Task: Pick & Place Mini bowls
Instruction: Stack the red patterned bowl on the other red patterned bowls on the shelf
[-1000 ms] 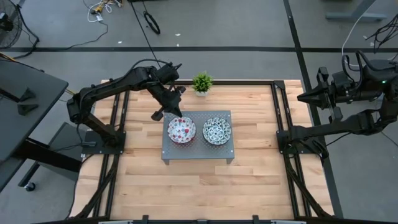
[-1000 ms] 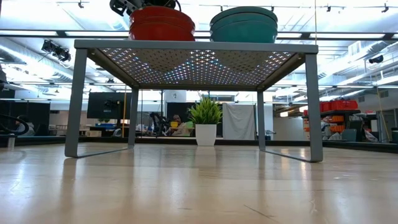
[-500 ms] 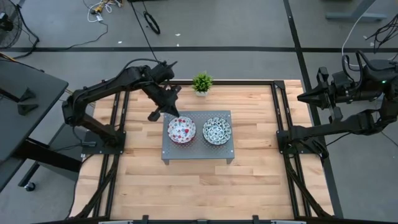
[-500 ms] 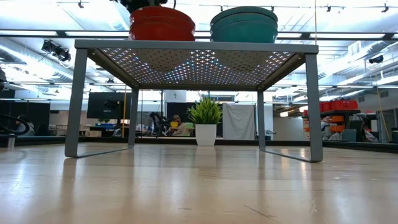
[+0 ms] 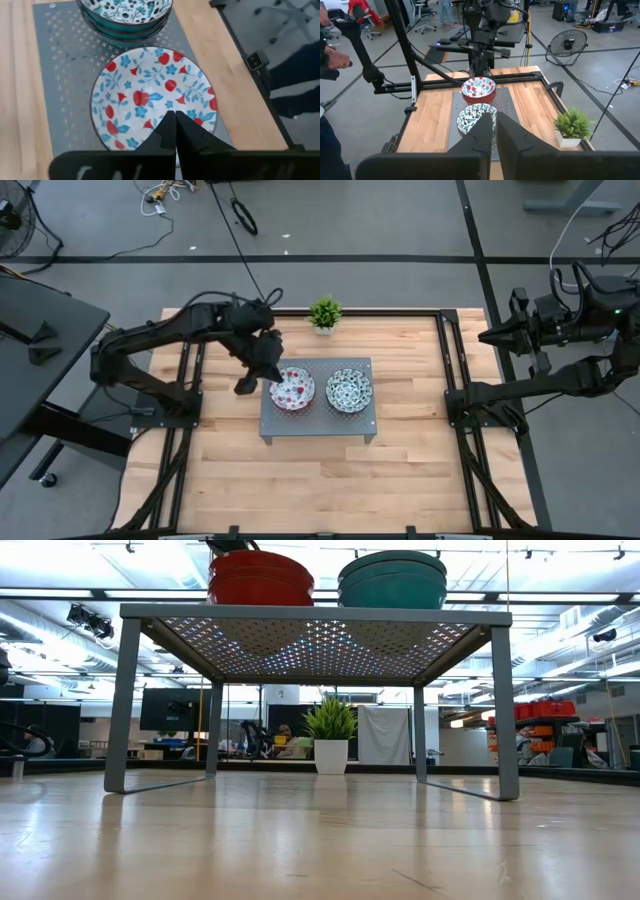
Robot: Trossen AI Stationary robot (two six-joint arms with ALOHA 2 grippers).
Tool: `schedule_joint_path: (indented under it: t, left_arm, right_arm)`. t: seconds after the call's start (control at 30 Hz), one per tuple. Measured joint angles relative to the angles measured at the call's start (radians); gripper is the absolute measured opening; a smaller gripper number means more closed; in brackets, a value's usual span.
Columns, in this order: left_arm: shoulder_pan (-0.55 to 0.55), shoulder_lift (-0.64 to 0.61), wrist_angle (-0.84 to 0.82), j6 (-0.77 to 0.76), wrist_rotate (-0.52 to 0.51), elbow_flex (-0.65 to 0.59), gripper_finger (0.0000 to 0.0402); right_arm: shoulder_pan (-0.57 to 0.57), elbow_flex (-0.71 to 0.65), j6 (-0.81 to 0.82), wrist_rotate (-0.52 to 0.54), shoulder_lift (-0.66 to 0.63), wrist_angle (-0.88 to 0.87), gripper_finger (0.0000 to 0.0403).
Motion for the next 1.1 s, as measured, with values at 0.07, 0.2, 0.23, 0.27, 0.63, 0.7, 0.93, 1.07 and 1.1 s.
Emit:
schedule_joint_path:
  t: [0.07,0.2,0.23,0.27,0.63,0.7,0.93,1.07,1.1]
  left_arm:
    - [-0.039,-0.008,0.005,-0.065,-0.051,0.001,0.0]
    - [-0.111,-0.019,0.001,-0.198,-0.183,0.0,0.0]
    - [-0.129,-0.022,0.002,-0.228,-0.222,0.001,0.0]
    - [-0.148,-0.026,0.001,-0.263,-0.262,0.001,0.0]
    - [-0.354,-0.031,0.002,-0.453,-0.589,0.001,0.0]
    - [-0.379,-0.031,0.001,-0.457,-0.624,0.001,0.0]
    - [-0.429,-0.088,0.053,-0.464,-0.68,-0.087,0.0]
    - [-0.442,-0.154,0.106,-0.49,-0.69,-0.198,0.0]
    - [-0.447,-0.169,0.113,-0.496,-0.705,-0.222,0.0]
  right_arm:
    - [0.0,0.0,0.0,0.0,0.0,0.0,0.0029]
    - [0.0,0.0,0.0,0.0,0.0,0.0,0.0029]
    - [0.0,0.0,0.0,0.0,0.0,0.0,0.0029]
    - [0.0,0.0,0.0,0.0,0.0,0.0,0.0029]
    - [0.0,0.0,0.0,0.0,0.0,0.0,0.0029]
    - [0.0,0.0,0.0,0.0,0.0,0.0,0.0029]
    - [0.0,0.0,0.0,0.0,0.0,0.0,0.0029]
    - [0.0,0.0,0.0,0.0,0.0,0.0,0.0029]
    - [0.0,0.0,0.0,0.0,0.0,0.0,0.0029]
